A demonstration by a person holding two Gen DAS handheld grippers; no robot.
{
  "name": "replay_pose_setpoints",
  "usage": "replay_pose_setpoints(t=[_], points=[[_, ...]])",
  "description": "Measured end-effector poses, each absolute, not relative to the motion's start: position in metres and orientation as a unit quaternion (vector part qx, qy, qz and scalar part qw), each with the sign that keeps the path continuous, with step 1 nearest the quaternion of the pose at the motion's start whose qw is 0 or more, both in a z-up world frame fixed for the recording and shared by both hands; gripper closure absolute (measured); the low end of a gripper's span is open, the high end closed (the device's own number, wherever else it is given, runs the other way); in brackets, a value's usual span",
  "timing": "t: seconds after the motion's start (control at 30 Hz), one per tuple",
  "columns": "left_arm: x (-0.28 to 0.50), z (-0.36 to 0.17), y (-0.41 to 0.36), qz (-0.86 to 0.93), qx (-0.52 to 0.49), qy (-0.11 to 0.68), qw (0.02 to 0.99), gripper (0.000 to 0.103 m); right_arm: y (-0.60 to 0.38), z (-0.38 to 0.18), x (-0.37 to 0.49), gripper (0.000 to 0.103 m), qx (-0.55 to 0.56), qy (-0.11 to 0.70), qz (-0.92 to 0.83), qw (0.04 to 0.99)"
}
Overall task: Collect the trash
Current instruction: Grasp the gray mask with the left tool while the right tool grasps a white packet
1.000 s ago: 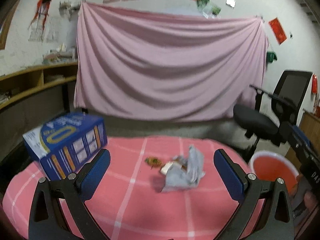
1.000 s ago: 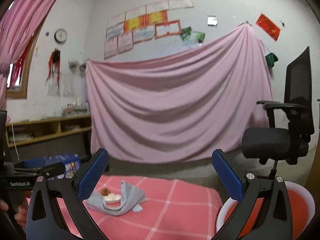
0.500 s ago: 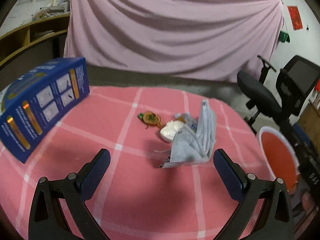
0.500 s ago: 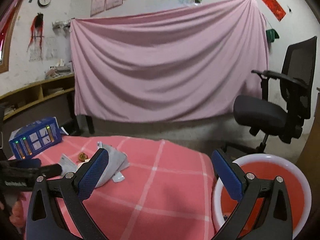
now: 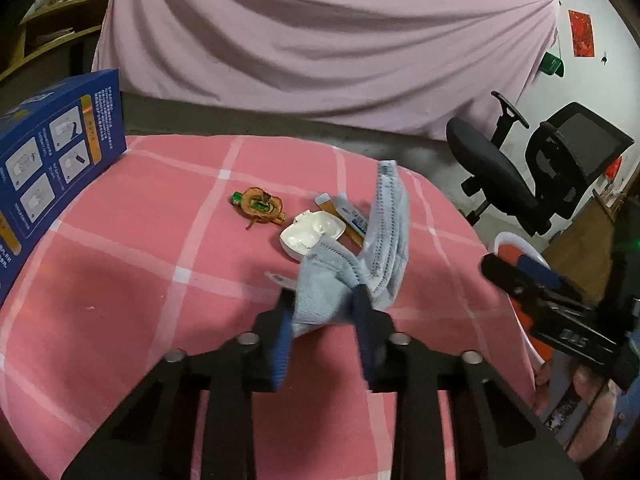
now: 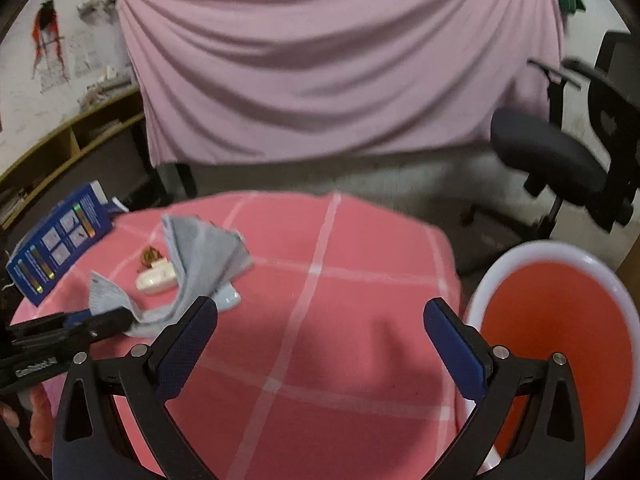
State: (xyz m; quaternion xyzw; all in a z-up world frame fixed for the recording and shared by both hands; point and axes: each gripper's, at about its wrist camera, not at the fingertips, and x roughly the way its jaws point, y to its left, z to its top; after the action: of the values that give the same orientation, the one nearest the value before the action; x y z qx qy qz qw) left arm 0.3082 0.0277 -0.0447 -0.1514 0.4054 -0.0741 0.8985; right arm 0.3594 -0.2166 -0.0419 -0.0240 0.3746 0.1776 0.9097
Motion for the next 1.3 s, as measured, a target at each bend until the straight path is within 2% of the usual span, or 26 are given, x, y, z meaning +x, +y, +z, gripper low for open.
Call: replay_pose_setpoints(t=[0.17, 0.33, 0.47, 0.5, 0.6, 0.7, 0.8, 0.87, 0.93, 1.07, 1.13, 1.3], points=[[0.29, -0.037, 0.04, -0.07, -0.17, 0.376, 0.908, 0.096, -0.206, -0.047, 0.361, 0.0, -0.049, 0.394, 0.185, 0.899], [0.27, -0.03, 0.06, -0.045, -0.205, 0.322, 0.923, 0.098, -0.19, -0.05, 0.36, 0.0, -0.077, 0.399, 0.204, 0.891], [0.26, -0.024, 0.07, -0.022, -0.214, 0.281, 0.935, 0.098, -0.178, -0.056, 0.37, 0.0, -0.039, 0.412, 0.249, 0.876], [0.256, -0.022, 0.073, -0.012, -0.217, 0.267, 0.939, 0.098, -0.173, -0.059, 0.374, 0.003, -0.039, 0.42, 0.255, 0.87], [0.251, -0.024, 0.082, 0.01, -0.229, 0.249, 0.941, 0.098, -0.165, -0.062, 0.38, 0.023, -0.044, 0.428, 0.257, 0.865], [0.257, -0.033, 0.09, 0.026, -0.245, 0.266, 0.932, 0.098, -0.16, -0.063, 0.388, 0.026, -0.038, 0.431, 0.265, 0.862], [0.258, -0.041, 0.103, 0.047, -0.267, 0.281, 0.921, 0.098, -0.148, -0.065, 0.397, 0.039, -0.049, 0.44, 0.273, 0.854], [0.26, -0.046, 0.111, 0.053, -0.279, 0.293, 0.913, 0.098, -0.141, -0.067, 0.399, 0.042, -0.058, 0.442, 0.276, 0.851], [0.261, -0.05, 0.116, 0.054, -0.285, 0.303, 0.908, 0.098, -0.134, -0.068, 0.403, 0.06, -0.064, 0.444, 0.282, 0.848], [0.264, -0.048, 0.116, 0.05, -0.286, 0.305, 0.907, 0.098, -0.136, -0.067, 0.4, 0.072, -0.062, 0.444, 0.297, 0.843], [0.265, -0.047, 0.113, 0.045, -0.282, 0.308, 0.908, 0.098, -0.137, -0.068, 0.398, 0.081, -0.059, 0.447, 0.303, 0.839], [0.27, -0.044, 0.102, 0.038, -0.274, 0.307, 0.911, 0.098, -0.138, -0.065, 0.394, 0.084, -0.054, 0.441, 0.308, 0.841]])
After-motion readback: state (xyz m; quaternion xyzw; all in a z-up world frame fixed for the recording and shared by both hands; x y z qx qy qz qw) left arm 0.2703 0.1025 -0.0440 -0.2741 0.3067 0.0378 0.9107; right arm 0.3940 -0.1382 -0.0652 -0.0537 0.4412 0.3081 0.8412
